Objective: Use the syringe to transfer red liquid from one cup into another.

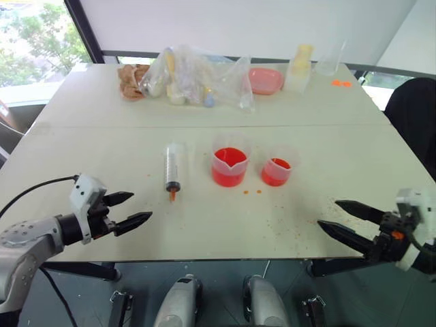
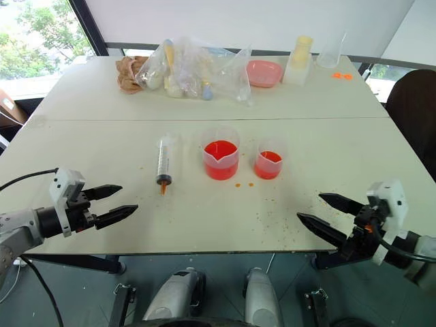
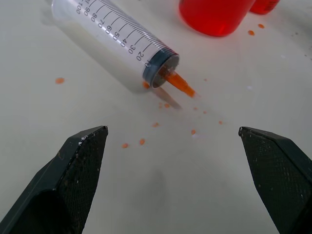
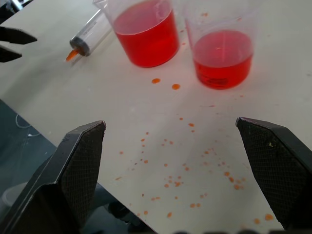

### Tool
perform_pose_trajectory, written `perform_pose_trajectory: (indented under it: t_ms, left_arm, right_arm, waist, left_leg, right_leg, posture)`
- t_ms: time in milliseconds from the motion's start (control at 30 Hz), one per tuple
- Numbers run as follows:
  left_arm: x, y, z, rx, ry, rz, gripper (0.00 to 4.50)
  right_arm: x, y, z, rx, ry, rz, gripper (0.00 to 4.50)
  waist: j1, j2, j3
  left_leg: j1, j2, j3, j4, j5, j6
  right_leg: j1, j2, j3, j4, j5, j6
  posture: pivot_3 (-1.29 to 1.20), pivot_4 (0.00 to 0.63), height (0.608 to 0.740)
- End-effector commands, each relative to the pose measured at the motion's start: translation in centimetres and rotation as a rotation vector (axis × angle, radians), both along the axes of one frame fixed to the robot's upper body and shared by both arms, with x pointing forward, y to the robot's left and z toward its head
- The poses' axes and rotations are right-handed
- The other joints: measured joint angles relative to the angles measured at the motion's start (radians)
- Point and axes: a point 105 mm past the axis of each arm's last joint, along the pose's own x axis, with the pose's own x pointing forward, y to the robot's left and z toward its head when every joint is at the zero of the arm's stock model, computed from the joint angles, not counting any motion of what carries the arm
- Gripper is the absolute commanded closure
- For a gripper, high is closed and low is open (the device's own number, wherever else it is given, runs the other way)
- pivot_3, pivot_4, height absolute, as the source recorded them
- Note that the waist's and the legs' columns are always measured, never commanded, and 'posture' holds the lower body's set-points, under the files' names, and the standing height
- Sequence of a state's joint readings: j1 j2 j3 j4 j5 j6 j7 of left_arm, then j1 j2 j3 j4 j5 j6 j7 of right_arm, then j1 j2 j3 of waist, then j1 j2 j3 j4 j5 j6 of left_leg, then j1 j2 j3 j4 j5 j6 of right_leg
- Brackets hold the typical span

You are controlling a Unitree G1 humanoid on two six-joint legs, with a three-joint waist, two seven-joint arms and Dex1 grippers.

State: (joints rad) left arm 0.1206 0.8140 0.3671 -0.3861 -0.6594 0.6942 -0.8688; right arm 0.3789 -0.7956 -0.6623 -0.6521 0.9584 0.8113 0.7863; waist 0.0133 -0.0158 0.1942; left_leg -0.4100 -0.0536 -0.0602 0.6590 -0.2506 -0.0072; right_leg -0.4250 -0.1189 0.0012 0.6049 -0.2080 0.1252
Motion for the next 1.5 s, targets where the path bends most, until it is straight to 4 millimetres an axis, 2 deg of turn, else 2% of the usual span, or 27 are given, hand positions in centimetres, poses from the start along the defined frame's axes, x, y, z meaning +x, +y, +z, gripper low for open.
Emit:
perform_pose_trajectory:
  t_ms: [33,200,633,967,1033,1133,1200,1267,1367,1433,1500]
  left_arm:
    - [0.1,-0.3,0.6,0.000,-0.022,-0.017,0.03]
    - [0.1,-1.0,0.5,0.009,-0.042,-0.019,0.03]
    - [-0.3,-0.6,0.2,0.012,-0.055,0.045,0.03]
    - [0.6,0.1,0.5,0.079,-0.077,0.061,0.03]
    - [1.0,0.2,0.7,0.101,-0.073,0.072,0.03]
    - [1.8,0.1,2.3,0.116,-0.037,0.080,0.03]
    - [3.2,0.4,5.2,0.061,-0.059,0.110,0.03]
    - [4.7,1.1,8.1,0.047,-0.005,0.156,0.03]
    - [6.4,1.7,9.9,0.165,0.109,0.210,0.03]
    - [7.9,1.5,11.4,0.096,0.184,0.267,0.03]
    - [9.8,0.2,11.1,0.102,0.324,0.306,0.03]
  right_arm:
    - [0.2,0.5,0.7,-0.030,-0.045,0.029,0.00]
    - [0.7,0.9,1.1,-0.023,-0.066,0.040,0.00]
    - [1.8,1.6,0.5,-0.027,-0.043,0.091,0.00]
    - [2.2,1.9,-0.1,-0.054,-0.051,0.091,0.00]
    - [2.2,2.0,-0.2,-0.055,-0.052,0.093,0.00]
    - [2.3,1.9,0.1,-0.080,-0.059,0.109,0.00]
    - [2.7,1.4,0.8,-0.142,-0.042,0.116,0.00]
    - [3.1,0.7,2.5,-0.234,-0.046,0.130,0.00]
    - [3.7,1.4,6.7,-0.279,-0.187,0.176,0.00]
    - [3.7,2.3,8.8,-0.310,-0.271,0.221,0.00]
    - [3.6,4.1,11.5,-0.339,-0.421,0.280,0.00]
  waist:
    - [0.000,0.000,0.000]
    - [0.001,0.000,0.000]
    - [0.002,0.000,-0.001]
    - [0.000,0.000,-0.001]
    - [0.000,0.000,-0.001]
    - [0.002,0.000,-0.001]
    - [0.003,0.000,-0.001]
    - [0.001,-0.001,0.001]
    - [-0.009,-0.004,0.001]
    - [-0.008,-0.002,0.001]
    - [-0.007,-0.004,0.001]
  left_leg:
    - [0.000,0.000,0.000,-0.001,0.001,0.001]
    - [0.000,0.000,0.000,-0.007,0.001,0.002]
    - [0.001,-0.001,0.001,-0.010,0.001,0.002]
    - [0.001,-0.001,0.001,-0.010,0.001,0.002]
    - [0.001,-0.001,0.001,-0.010,0.001,0.002]
    - [0.001,-0.001,0.001,-0.009,0.001,0.002]
    - [0.001,-0.001,0.000,-0.008,0.001,0.002]
    - [0.001,-0.002,0.000,-0.006,0.001,0.002]
    - [0.002,-0.002,0.000,-0.006,0.001,0.002]
    - [0.003,-0.003,0.001,-0.007,0.002,0.002]
    - [0.003,-0.003,0.001,-0.008,0.002,0.003]
  right_leg:
    - [0.000,0.000,0.000,-0.001,0.000,0.000]
    - [0.000,0.001,-0.001,-0.006,0.001,-0.001]
    - [0.000,0.001,-0.002,-0.008,0.001,-0.001]
    - [0.000,0.001,-0.002,-0.007,0.001,-0.001]
    - [0.000,0.002,-0.002,-0.007,0.001,-0.001]
    - [0.000,0.002,-0.002,-0.007,0.001,-0.001]
    - [0.001,0.002,-0.002,-0.006,0.001,0.000]
    - [0.001,0.002,-0.003,-0.005,0.001,0.000]
    - [0.001,0.004,-0.003,-0.003,0.002,0.001]
    - [0.001,0.004,-0.003,-0.002,0.003,0.005]
    - [0.001,0.004,-0.003,-0.001,0.002,0.006]
  posture:
    - [0.00,0.150,0.740]
    - [0.00,0.150,0.740]
    - [0.00,0.150,0.740]
    - [0.00,0.150,0.740]
    - [0.00,0.150,0.740]
    - [0.00,0.150,0.740]
    - [0.00,0.150,0.740]
    - [0.00,0.150,0.740]
    - [0.00,0.150,0.740]
    - [0.00,0.150,0.740]
    - [0.00,0.150,0.740]
